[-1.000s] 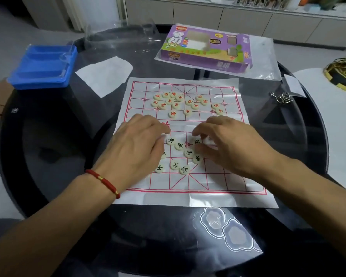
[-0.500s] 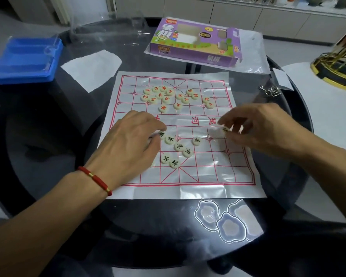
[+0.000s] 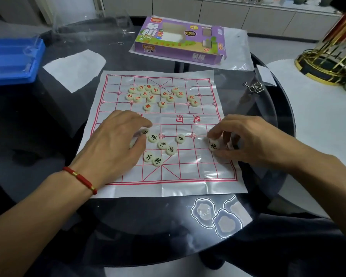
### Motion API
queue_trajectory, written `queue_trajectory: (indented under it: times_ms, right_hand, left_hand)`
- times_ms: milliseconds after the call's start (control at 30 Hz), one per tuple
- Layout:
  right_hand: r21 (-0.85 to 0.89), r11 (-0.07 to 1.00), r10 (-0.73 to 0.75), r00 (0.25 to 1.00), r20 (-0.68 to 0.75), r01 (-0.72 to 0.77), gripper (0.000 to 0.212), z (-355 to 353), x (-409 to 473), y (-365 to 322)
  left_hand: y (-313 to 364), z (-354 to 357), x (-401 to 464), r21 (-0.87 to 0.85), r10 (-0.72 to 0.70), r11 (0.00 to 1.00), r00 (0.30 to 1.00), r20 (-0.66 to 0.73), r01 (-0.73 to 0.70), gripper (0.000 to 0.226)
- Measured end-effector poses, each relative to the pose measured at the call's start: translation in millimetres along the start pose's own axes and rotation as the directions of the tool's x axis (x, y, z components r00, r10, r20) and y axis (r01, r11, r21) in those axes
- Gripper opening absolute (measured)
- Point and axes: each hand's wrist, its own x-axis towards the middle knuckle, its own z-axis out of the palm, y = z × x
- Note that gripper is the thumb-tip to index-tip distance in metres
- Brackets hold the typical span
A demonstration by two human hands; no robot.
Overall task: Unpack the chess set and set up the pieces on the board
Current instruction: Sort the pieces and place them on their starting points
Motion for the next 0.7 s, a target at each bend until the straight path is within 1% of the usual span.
queue_trajectory:
  times_ms: [100, 233, 700]
  right_hand:
    - [-0.046, 0.999, 0.008, 1.000, -0.019, -0.008, 0.032, 1.3, 0.5, -2.5]
    - [-0.053, 0.998, -0.017, 1.000, -0.001, 0.016, 0.025, 1.9, 2.0, -4.9]
    - [-0.031, 0.999, -0.038, 0.999, 0.031, 0.039, 0.033, 1.2, 1.2, -7.7]
  left_hand:
    - [0.4, 0.6, 0.6, 0.007, -0.019, 1.000, 1.000, 0.014, 0.019, 0.032]
    - [1.8, -0.4, 0.6, 0.026, -0.016, 1.000, 0.999, 0.047, 0.014, 0.034]
    - [0.4, -1.3, 1.3, 0.051, -0.003, 0.999, 0.998, 0.065, -0.001, 0.036]
